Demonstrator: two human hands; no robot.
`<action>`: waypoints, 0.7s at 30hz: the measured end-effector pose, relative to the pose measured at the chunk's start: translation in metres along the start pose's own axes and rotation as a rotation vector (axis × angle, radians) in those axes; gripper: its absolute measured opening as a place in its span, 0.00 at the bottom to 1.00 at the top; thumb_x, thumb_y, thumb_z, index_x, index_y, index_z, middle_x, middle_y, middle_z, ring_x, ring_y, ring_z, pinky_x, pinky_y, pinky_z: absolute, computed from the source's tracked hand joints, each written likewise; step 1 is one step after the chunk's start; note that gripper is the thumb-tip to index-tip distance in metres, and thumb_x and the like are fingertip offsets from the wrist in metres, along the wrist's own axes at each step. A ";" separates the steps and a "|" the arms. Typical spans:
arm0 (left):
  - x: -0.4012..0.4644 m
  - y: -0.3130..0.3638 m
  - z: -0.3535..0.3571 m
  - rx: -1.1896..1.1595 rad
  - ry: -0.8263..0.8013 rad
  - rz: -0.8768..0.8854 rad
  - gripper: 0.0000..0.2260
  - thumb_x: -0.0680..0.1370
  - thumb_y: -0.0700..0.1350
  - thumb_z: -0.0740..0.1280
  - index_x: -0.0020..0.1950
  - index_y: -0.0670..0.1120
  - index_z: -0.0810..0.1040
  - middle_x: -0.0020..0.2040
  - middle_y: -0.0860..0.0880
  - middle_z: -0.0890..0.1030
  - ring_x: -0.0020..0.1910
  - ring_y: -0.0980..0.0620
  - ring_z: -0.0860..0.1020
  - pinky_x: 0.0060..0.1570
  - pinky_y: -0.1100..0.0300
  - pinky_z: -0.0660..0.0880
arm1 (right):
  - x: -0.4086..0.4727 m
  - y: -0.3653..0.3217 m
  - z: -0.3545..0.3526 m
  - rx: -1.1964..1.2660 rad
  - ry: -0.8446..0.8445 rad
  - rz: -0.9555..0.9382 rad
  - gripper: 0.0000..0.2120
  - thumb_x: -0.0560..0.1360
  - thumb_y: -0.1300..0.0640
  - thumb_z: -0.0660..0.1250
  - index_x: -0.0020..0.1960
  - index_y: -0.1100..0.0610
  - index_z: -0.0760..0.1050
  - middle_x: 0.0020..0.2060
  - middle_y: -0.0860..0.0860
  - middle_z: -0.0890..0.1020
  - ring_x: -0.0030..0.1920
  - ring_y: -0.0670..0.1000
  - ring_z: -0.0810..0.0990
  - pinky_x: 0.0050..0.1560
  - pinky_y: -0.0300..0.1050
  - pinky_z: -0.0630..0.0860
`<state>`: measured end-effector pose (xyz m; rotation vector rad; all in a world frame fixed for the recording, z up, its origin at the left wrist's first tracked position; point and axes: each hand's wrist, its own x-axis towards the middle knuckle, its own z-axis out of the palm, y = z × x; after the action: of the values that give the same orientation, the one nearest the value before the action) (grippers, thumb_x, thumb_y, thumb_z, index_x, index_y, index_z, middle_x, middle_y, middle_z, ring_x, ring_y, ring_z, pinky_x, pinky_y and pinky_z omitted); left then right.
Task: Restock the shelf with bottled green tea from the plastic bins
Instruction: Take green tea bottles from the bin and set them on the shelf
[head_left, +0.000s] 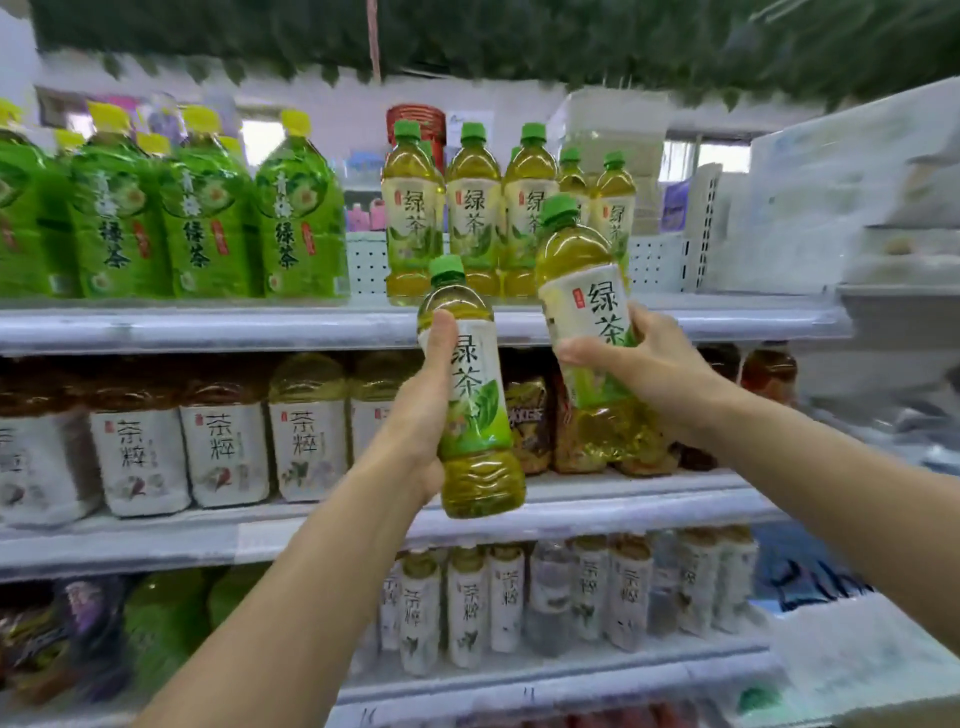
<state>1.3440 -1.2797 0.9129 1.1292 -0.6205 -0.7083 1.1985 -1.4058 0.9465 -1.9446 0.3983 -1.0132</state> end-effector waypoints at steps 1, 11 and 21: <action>0.004 0.000 0.011 -0.005 0.011 0.004 0.34 0.71 0.73 0.63 0.62 0.46 0.80 0.46 0.43 0.86 0.43 0.44 0.85 0.45 0.47 0.82 | 0.011 0.001 -0.012 0.018 0.014 -0.018 0.13 0.70 0.54 0.76 0.51 0.48 0.75 0.45 0.48 0.83 0.43 0.46 0.82 0.38 0.34 0.77; 0.061 0.021 0.063 0.081 0.137 0.097 0.33 0.68 0.75 0.64 0.59 0.50 0.80 0.53 0.44 0.86 0.55 0.41 0.83 0.63 0.41 0.76 | 0.146 0.002 -0.064 0.252 0.159 -0.044 0.18 0.68 0.55 0.78 0.55 0.53 0.76 0.49 0.51 0.83 0.52 0.53 0.83 0.55 0.52 0.80; 0.103 0.038 0.061 0.089 0.106 0.150 0.33 0.73 0.72 0.63 0.63 0.46 0.80 0.49 0.43 0.87 0.47 0.42 0.85 0.57 0.42 0.80 | 0.212 0.033 -0.046 0.232 0.134 -0.035 0.17 0.69 0.56 0.78 0.50 0.50 0.71 0.48 0.48 0.80 0.55 0.52 0.80 0.62 0.56 0.77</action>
<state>1.3699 -1.3845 0.9769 1.1812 -0.6445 -0.4937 1.2963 -1.5794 1.0382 -1.6875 0.3066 -1.1627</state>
